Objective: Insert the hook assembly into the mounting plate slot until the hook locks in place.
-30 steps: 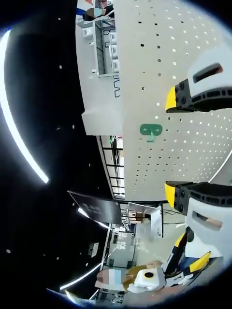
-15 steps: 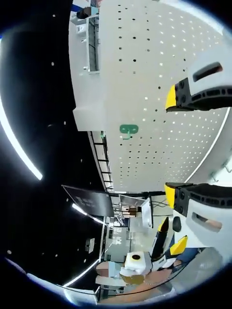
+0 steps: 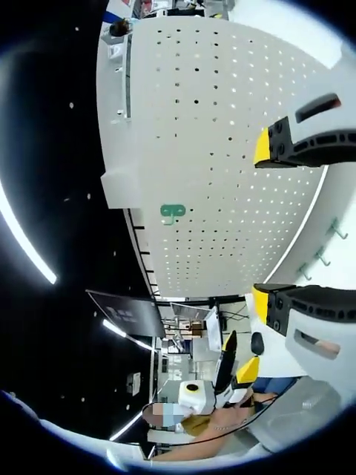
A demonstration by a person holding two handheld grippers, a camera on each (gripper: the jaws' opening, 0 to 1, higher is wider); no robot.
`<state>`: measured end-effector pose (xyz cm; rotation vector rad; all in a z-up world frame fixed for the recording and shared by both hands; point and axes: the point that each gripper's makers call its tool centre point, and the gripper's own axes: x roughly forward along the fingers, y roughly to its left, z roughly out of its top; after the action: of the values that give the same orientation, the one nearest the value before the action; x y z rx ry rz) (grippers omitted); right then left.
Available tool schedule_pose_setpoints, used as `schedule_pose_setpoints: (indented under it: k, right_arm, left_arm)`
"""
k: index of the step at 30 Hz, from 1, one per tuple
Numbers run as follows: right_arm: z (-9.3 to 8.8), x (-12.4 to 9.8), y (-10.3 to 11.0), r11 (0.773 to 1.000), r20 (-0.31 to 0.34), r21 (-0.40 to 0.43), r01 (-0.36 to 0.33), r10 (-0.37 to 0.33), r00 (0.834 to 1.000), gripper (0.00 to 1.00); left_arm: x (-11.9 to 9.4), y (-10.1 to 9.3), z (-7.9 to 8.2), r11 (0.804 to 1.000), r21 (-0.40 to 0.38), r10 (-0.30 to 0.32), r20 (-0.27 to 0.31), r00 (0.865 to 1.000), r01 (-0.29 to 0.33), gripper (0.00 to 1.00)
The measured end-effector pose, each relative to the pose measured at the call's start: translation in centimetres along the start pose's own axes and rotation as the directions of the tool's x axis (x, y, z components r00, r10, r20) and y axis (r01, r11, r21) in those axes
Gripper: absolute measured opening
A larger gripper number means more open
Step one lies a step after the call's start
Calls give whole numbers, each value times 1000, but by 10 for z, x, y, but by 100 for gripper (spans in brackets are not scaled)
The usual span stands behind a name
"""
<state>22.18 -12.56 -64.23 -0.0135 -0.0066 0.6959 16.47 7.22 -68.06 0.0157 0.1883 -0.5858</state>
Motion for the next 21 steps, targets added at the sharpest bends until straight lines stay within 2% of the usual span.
schedule_pose_setpoints:
  k: [14, 21]
  right_arm:
    - [-32, -30, -3, 999, -74, 35, 33, -30, 997, 62]
    - [-48, -45, -1, 998, -110, 44, 41, -36, 993, 62]
  left_arm:
    - [0, 1, -5, 1000, 13, -10, -20, 1000, 10, 74]
    - [-3, 2, -12, 999, 27, -15, -43, 999, 17, 74]
